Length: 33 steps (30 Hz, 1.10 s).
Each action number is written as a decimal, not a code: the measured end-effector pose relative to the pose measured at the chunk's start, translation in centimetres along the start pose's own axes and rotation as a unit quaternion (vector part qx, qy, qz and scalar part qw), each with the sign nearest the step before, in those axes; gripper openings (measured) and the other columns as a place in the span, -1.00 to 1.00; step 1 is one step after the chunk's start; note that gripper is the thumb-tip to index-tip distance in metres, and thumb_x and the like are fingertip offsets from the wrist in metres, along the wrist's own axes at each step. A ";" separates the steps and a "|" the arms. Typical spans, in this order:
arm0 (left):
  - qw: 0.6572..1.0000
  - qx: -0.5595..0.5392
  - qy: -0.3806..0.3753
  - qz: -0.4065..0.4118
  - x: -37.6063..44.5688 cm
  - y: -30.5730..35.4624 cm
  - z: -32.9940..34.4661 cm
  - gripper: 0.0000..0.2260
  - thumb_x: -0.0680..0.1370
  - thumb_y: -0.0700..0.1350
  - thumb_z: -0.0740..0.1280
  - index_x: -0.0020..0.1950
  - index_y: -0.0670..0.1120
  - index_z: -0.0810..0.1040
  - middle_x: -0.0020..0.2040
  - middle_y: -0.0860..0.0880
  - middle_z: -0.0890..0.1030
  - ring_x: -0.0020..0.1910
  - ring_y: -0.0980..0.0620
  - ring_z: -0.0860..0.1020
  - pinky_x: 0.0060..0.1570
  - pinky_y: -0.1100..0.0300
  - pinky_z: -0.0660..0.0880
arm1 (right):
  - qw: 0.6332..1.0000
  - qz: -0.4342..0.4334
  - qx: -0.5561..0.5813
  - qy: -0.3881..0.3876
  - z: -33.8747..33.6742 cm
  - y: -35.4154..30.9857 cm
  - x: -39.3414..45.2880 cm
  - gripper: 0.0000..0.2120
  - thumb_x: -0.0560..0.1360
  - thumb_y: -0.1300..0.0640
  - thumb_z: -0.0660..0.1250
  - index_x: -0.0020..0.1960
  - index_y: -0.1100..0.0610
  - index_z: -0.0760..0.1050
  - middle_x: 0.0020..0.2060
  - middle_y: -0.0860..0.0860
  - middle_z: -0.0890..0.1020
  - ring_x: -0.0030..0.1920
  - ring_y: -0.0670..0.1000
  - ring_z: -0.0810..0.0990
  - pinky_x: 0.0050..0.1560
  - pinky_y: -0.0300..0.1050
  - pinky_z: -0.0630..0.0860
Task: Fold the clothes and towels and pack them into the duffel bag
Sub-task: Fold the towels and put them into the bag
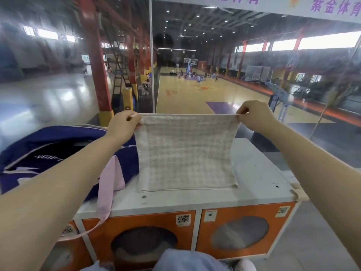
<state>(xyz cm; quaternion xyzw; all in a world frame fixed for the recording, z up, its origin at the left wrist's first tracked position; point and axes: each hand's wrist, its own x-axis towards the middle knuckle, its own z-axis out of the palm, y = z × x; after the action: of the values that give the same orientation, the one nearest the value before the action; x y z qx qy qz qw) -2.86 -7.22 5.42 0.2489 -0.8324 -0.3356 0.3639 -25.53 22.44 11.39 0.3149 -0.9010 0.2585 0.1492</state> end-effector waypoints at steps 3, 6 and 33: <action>0.999 0.018 -0.024 0.025 -2.7 -1.3 1.1 -0.80 0.61 -0.01 0.25 0.06 -0.05 0.63 -0.03 0.01 0.65 -0.03 0.00 0.58 0.03 0.03 0.50 | 1.000 0.009 0.009 -0.022 2.2 2.2 -2.5 -0.92 0.47 0.28 0.33 -0.16 0.22 0.60 -0.19 0.04 0.61 -0.11 0.07 0.54 -0.12 -0.16 0.38; 0.995 0.057 -0.062 0.053 -6.1 -3.2 2.4 -0.78 0.62 0.00 0.24 0.13 -0.01 0.63 0.06 0.06 0.65 0.02 0.07 0.56 0.00 0.17 0.44 | 0.999 0.009 0.023 -0.040 4.6 4.7 -5.5 -0.86 0.46 0.26 0.35 -0.24 0.08 0.54 -0.21 0.00 0.62 -0.11 0.07 0.58 -0.08 -0.17 0.42; 0.925 0.254 -0.255 0.117 -11.3 -0.9 15.9 -0.54 0.66 0.06 -0.01 0.57 0.04 0.12 0.60 -0.02 0.06 0.57 -0.09 -0.01 0.53 -0.04 -0.04 | 0.908 0.295 0.207 -0.215 13.3 7.4 -10.9 -0.77 0.44 0.06 0.38 -0.09 0.24 0.53 -0.25 0.11 0.56 -0.27 0.10 0.52 -0.30 -0.15 0.40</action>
<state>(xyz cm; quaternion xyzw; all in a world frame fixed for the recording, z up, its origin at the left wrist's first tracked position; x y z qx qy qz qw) -8.09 5.71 -8.31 0.1396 -0.9778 -0.1199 0.1001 -23.46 25.28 -7.02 0.1065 -0.8892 0.3975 -0.2001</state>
